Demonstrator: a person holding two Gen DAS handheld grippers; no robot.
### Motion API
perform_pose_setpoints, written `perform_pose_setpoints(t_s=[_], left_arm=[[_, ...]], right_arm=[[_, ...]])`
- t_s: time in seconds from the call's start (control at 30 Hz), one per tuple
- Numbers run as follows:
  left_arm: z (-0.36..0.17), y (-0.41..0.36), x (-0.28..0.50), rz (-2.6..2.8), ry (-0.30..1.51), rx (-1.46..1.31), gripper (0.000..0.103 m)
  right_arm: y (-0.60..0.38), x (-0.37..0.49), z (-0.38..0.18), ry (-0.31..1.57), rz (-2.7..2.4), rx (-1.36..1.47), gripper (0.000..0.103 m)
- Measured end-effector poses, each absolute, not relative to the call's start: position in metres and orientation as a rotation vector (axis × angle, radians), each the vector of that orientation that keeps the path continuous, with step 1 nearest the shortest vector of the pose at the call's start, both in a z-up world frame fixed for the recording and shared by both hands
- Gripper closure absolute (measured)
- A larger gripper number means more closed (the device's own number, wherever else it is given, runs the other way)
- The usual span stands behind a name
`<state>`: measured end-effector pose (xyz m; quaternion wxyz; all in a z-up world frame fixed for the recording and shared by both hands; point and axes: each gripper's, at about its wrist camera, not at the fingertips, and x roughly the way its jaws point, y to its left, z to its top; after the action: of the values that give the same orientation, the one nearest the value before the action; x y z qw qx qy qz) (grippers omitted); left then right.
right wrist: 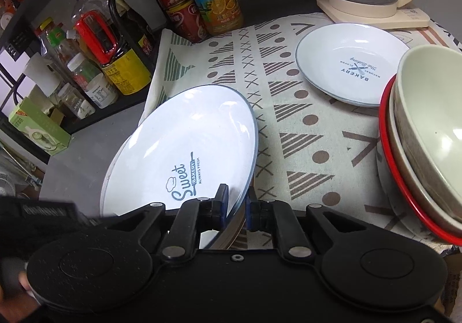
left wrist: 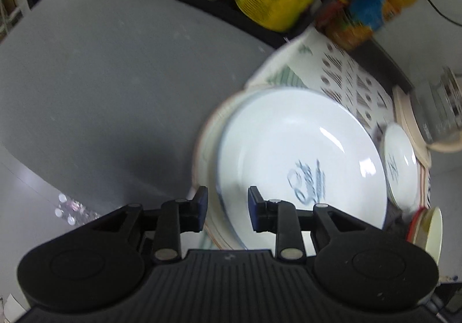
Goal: Organize plates and bowls
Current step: 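Lower the 'Sweet' plate onto the flower plate and open both tools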
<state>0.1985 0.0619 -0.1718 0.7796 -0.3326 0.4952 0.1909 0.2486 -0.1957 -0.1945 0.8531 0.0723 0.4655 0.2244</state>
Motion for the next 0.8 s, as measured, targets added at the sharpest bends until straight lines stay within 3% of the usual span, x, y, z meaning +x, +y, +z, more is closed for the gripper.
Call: perform_pose_setpoints(t_s=[0.57, 0.7, 0.8], left_arm=[[-0.190, 0.077, 0.204, 0.435, 1.059, -0.754, 0.069], [-0.193, 0.076, 0.206, 0.431, 1.060, -0.739, 0.070], [-0.194, 0.078, 0.206, 0.428, 1.056, -0.766, 0.076]], right_arm=[[-0.187, 0.254, -0.199, 0.965, 0.446, 0.059, 0.091], [-0.185, 0.256, -0.204, 0.968, 0.446, 0.051, 0.090], [-0.182, 0.258, -0.207, 0.979, 0.454, 0.050, 0.089]])
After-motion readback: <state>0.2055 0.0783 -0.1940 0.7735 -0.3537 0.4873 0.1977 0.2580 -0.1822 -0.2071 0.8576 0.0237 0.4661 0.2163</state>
